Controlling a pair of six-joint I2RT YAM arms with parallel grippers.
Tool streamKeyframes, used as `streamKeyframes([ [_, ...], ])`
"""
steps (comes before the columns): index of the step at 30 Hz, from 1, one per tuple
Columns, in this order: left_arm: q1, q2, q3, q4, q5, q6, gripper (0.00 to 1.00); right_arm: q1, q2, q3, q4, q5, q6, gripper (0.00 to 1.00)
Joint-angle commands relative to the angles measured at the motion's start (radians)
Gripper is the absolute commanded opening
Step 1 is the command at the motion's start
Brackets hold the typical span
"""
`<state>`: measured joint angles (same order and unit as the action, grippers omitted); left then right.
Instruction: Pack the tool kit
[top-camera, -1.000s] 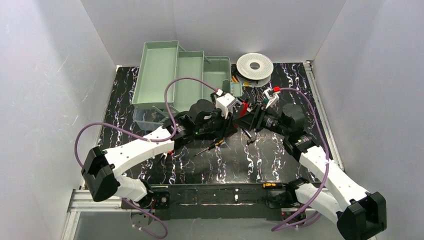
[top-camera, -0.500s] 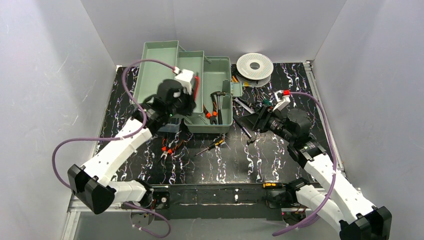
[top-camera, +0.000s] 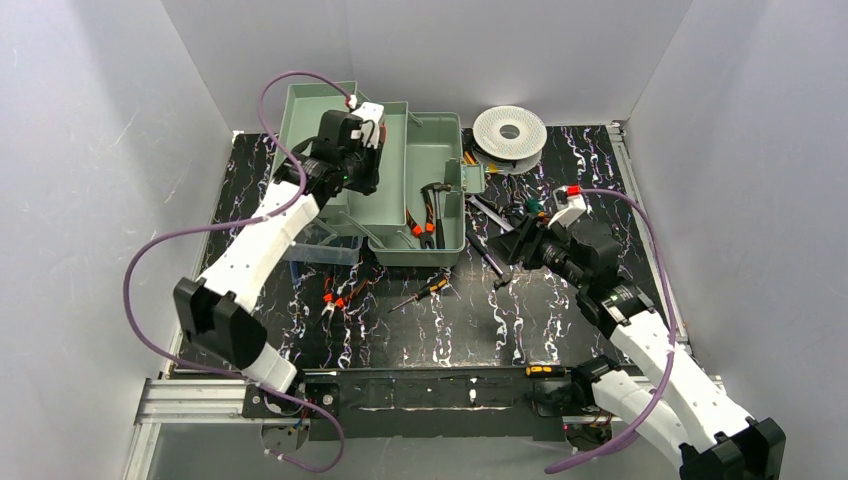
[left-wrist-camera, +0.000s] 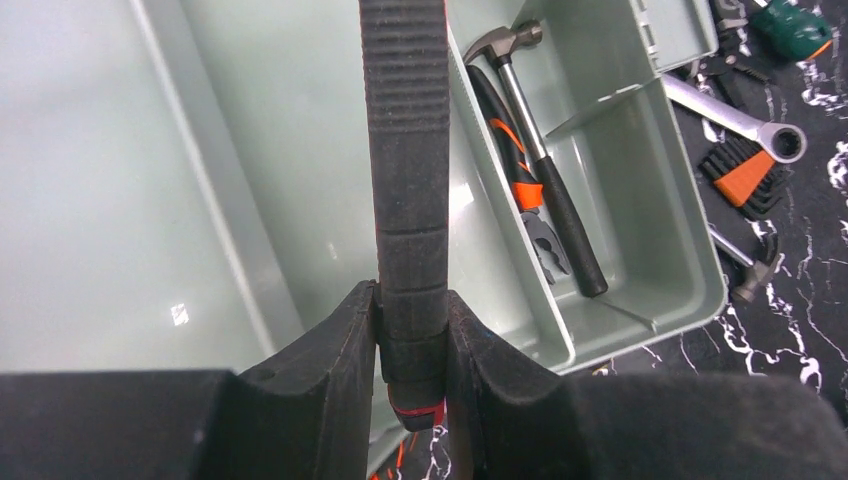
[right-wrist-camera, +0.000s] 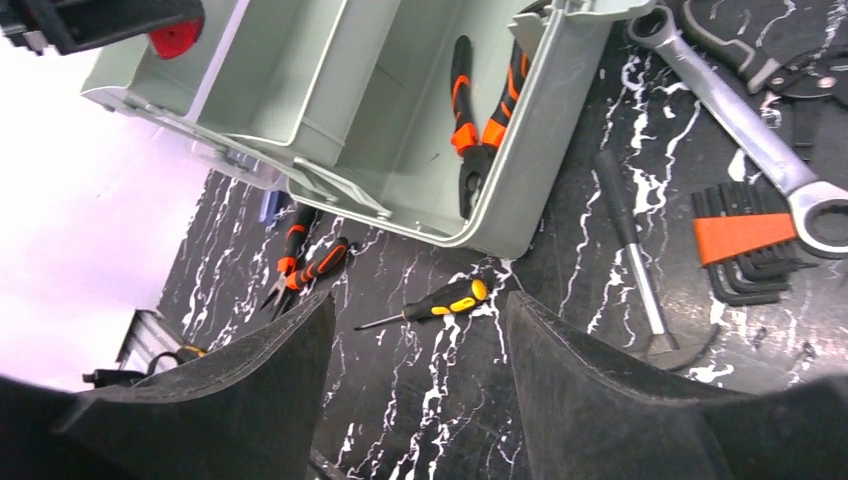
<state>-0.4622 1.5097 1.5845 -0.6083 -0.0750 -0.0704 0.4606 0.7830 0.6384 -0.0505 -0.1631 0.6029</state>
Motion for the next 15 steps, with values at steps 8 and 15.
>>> streamKeyframes([
  [8,0.013,0.167,0.081,-0.029,0.072,-0.016,0.04,0.003,-0.005,0.051,-0.224,0.297,-0.045,0.65],
  [15,0.014,0.193,0.032,-0.035,0.026,0.0,0.12,0.0,0.035,0.046,-0.231,0.294,-0.033,0.64],
])
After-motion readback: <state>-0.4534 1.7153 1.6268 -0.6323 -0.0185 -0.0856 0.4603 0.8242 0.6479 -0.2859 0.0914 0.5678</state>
